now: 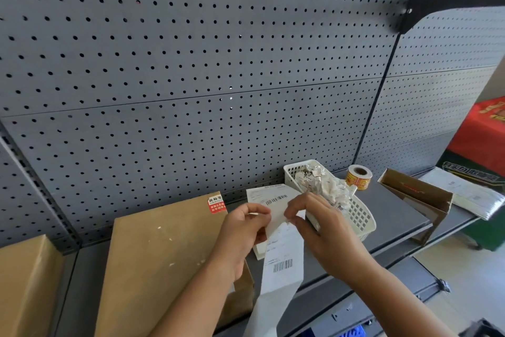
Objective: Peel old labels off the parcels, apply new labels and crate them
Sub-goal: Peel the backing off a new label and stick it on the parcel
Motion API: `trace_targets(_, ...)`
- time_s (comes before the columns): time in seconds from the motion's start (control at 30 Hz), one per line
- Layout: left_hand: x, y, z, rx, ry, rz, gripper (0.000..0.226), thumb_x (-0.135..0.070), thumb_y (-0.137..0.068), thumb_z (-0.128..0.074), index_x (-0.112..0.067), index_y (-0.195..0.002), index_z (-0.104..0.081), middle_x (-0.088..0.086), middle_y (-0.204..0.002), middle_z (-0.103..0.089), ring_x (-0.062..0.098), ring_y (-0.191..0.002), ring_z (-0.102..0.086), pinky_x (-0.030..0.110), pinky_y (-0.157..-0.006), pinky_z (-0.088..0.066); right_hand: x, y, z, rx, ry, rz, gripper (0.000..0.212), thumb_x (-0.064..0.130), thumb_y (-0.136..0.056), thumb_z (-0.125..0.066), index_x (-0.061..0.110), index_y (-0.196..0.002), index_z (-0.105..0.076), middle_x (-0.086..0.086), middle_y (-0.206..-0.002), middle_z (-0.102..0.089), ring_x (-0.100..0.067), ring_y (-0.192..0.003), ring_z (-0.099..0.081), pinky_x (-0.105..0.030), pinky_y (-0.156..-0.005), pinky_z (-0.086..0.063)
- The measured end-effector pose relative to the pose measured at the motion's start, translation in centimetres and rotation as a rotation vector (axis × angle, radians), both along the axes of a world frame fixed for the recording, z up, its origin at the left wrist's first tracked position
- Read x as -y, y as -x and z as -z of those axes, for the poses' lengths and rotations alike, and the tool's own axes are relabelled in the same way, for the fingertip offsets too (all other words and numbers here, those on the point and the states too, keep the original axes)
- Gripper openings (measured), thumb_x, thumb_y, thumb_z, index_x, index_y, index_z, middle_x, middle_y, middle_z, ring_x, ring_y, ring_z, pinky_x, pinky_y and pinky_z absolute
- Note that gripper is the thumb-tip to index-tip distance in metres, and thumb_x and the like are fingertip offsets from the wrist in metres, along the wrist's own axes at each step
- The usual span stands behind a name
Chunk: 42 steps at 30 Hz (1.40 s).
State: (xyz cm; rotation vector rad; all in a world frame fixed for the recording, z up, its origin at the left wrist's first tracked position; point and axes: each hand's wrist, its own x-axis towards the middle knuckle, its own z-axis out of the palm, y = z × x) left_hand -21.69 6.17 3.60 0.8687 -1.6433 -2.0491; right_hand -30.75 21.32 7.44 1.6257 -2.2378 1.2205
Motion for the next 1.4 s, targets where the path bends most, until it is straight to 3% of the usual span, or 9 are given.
trace_targets(0.1,-0.1,0.2,0.1,0.039,0.068,-0.014,0.003,-0.013,-0.095,-0.068,-0.013,-0.098,-0.069,0.012,-0.097,-0.074,0.024,-0.079,-0.072,0.027,-0.062,-0.055,-0.4,0.0,-0.8,0.033,0.052,0.012,0.023,0.001,-0.092,-0.061,0.023,-0.093,-0.058,0.012,-0.099,-0.06,-0.017,-0.091,-0.059,-0.032,-0.075,-0.047)
trace_targets(0.2,0.1,0.6,0.5,0.073,0.167,-0.011,0.003,-0.01,-0.095,-0.066,-0.013,-0.096,-0.067,0.014,-0.1,-0.071,0.028,-0.081,-0.072,0.024,-0.049,-0.048,-0.6,0.1,-1.9,0.039,0.135,0.034,0.023,-0.003,-0.091,-0.06,0.02,-0.093,-0.058,0.009,-0.098,-0.061,-0.018,-0.094,-0.059,-0.031,-0.079,-0.047)
trace_targets(0.43,0.8,1.6,2.4,0.23,0.527,0.032,0.013,-0.021,-0.092,-0.07,-0.029,-0.084,-0.064,0.002,-0.087,-0.069,0.016,-0.077,-0.065,0.027,-0.055,-0.047,-0.9,-0.2,-4.9,-0.021,0.3,0.083,0.021,-0.001,-0.092,-0.054,0.019,-0.093,-0.057,0.006,-0.097,-0.063,-0.015,-0.1,-0.06,-0.019,-0.085,-0.043)
trace_targets(0.53,0.6,1.3,2.6,0.248,0.611,0.042,0.014,-0.023,-0.096,-0.065,-0.03,-0.085,-0.063,-0.007,-0.087,-0.069,0.01,-0.076,-0.063,0.017,-0.051,-0.04,-0.9,-0.3,-6.1,-0.053,0.357,0.108,0.03,-0.013,-0.089,-0.057,0.017,-0.093,-0.057,0.004,-0.097,-0.063,-0.016,-0.099,-0.06,-0.016,-0.085,-0.041)
trace_targets(0.8,0.4,0.8,3.5,0.274,0.79,0.072,0.008,-0.029,-0.093,-0.069,-0.033,-0.089,-0.062,-0.014,-0.084,-0.07,0.003,-0.074,-0.064,0.032,-0.062,-0.057,-1.2,-0.6,-8.6,-0.126,0.555,0.077,0.032,-0.018,-0.089,-0.053,0.012,-0.097,-0.056,-0.002,-0.097,-0.061,-0.027,-0.1,-0.06,-0.036,-0.089,-0.047)
trace_targets(1.0,0.6,0.6,3.7,0.324,0.808,0.104,0.012,-0.021,-0.09,-0.064,-0.031,-0.086,-0.058,-0.011,-0.08,-0.068,0.008,-0.073,-0.062,0.039,-0.062,-0.051,-1.7,-0.4,-9.9,-0.128,0.635,0.063,0.028,-0.017,-0.091,-0.051,0.009,-0.098,-0.054,-0.006,-0.097,-0.058,-0.029,-0.097,-0.059,-0.04,-0.089,-0.047)
trace_targets(1.17,0.2,0.0,2.6,0.388,0.9,0.148,0.016,-0.018,-0.098,-0.052,-0.031,-0.089,-0.056,0.002,-0.089,-0.067,0.007,-0.059,-0.05,0.017,-0.046,-0.031,-1.9,-0.7,-10.8,-0.113,0.677,0.067,0.033,-0.008,-0.094,-0.052,0.024,-0.101,-0.054,-0.005,-0.097,-0.058,-0.028,-0.096,-0.059,-0.042,-0.088,-0.048)
trace_targets(1.3,0.0,-0.4,1.7,0.417,0.948,0.149,0.01,-0.032,-0.102,-0.05,-0.034,-0.104,-0.06,-0.009,-0.095,-0.069,0.008,-0.074,-0.063,0.025,-0.058,-0.051,-1.7,-1.0,-11.1,-0.083,0.665,0.061,0.036,-0.003,-0.096,-0.053,0.033,-0.101,-0.052,0.003,-0.097,-0.058,-0.022,-0.096,-0.059,-0.037,-0.087,-0.047)
trace_targets(1.4,0.4,-1.1,1.0,0.402,0.999,0.101,0.014,-0.034,-0.104,-0.047,-0.035,-0.106,-0.061,-0.01,-0.083,-0.066,0.004,-0.064,-0.06,0.022,-0.051,-0.046,-1.3,-1.1,-10.7,-0.051,0.603,0.048,0.034,0.0,-0.097,-0.054,0.033,-0.101,-0.053,0.01,-0.097,-0.059,-0.017,-0.096,-0.059,-0.036,-0.086,-0.049)
